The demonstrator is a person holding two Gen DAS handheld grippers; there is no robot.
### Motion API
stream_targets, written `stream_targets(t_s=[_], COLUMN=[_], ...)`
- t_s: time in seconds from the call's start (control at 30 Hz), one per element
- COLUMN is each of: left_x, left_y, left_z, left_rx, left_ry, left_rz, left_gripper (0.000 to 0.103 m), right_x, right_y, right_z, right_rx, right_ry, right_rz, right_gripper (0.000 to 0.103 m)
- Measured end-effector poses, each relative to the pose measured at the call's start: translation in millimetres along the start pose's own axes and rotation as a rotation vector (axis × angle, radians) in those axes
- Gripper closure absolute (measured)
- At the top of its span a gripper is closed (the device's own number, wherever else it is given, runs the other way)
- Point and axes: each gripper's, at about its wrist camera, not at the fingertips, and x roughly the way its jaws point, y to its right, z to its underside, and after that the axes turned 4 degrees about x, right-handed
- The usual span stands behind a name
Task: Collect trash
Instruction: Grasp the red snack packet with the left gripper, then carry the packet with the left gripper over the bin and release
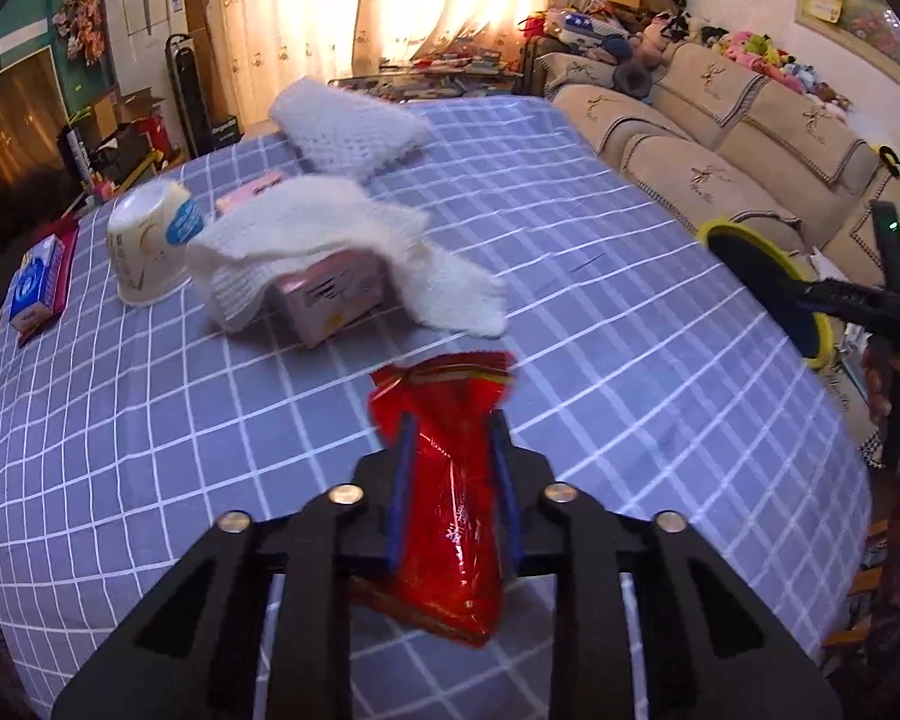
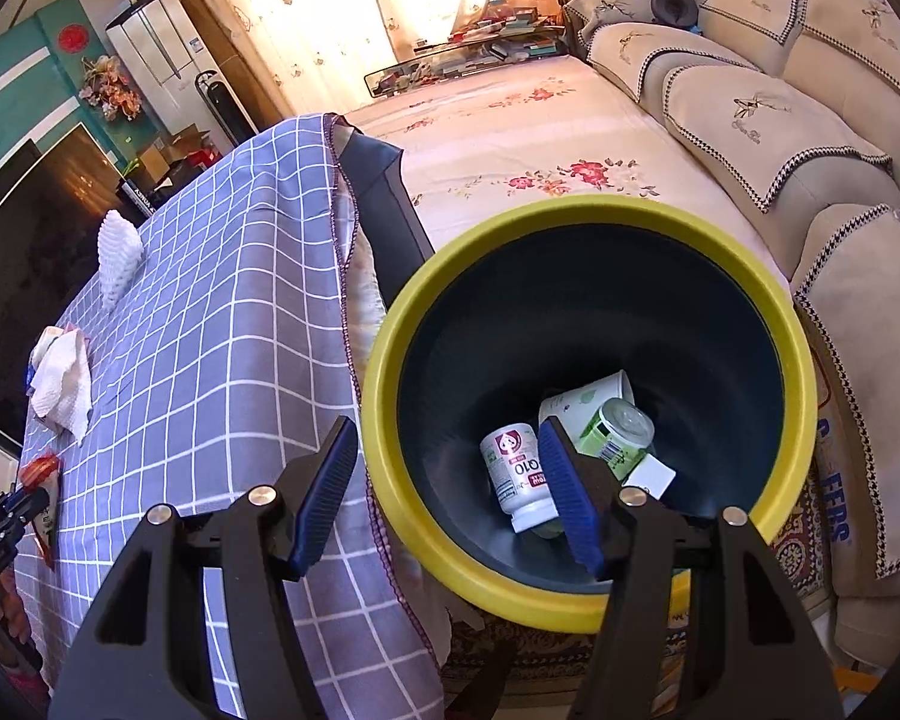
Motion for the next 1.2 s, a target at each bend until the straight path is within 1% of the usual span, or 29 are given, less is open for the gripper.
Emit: stream_targets(t_s=[0.03, 0.1, 0.17, 0.4, 0.43, 0.57, 0.67, 0.8, 0.9, 1.03, 1.13, 1.2], left_x=[-3, -10, -15, -20, -20, -20, -21, -19, -15, -3, 18, 39], left_y=[4, 14, 25, 56, 58, 74, 90, 125, 157, 198, 234, 257], left_z=[-2, -7, -13, -30, -31, -40, -52, -77, -101, -132, -153, -164], left_rx=[0.004, 0.020, 0.044, 0.102, 0.109, 0.140, 0.175, 0.246, 0.293, 0.328, 0.340, 0.341], left_ry=[0.005, 0.018, 0.029, 0.036, 0.037, 0.043, 0.054, 0.066, 0.094, 0.117, 0.090, 0.068], left_rz=[0.013, 0.031, 0.042, 0.068, 0.071, 0.085, 0.110, 0.190, 0.254, 0.351, 0.437, 0.475], left_gripper=[0.088, 0.088, 0.091, 0.094, 0.095, 0.096, 0.096, 0.096, 0.096, 0.096, 0.096, 0.096], right_x=[-1, -3, -5, -11, -12, -21, -31, -55, -75, -95, -105, -109], right_y=[1, 6, 11, 34, 37, 49, 56, 66, 77, 96, 112, 121], right_z=[1, 4, 6, 12, 12, 14, 15, 20, 27, 36, 41, 44], right_rx=[0.003, 0.015, 0.025, 0.059, 0.065, 0.088, 0.100, 0.111, 0.125, 0.158, 0.194, 0.216], right_ry=[0.002, 0.007, 0.010, 0.016, 0.019, 0.038, 0.060, 0.111, 0.143, 0.175, 0.190, 0.192], right_rz=[-0.002, -0.011, -0.017, -0.013, -0.012, -0.019, -0.020, -0.004, 0.008, 0.037, 0.057, 0.067], right_gripper=[0.043, 0.043, 0.043, 0.043, 0.043, 0.043, 0.043, 0.043, 0.043, 0.043, 0.043, 0.043])
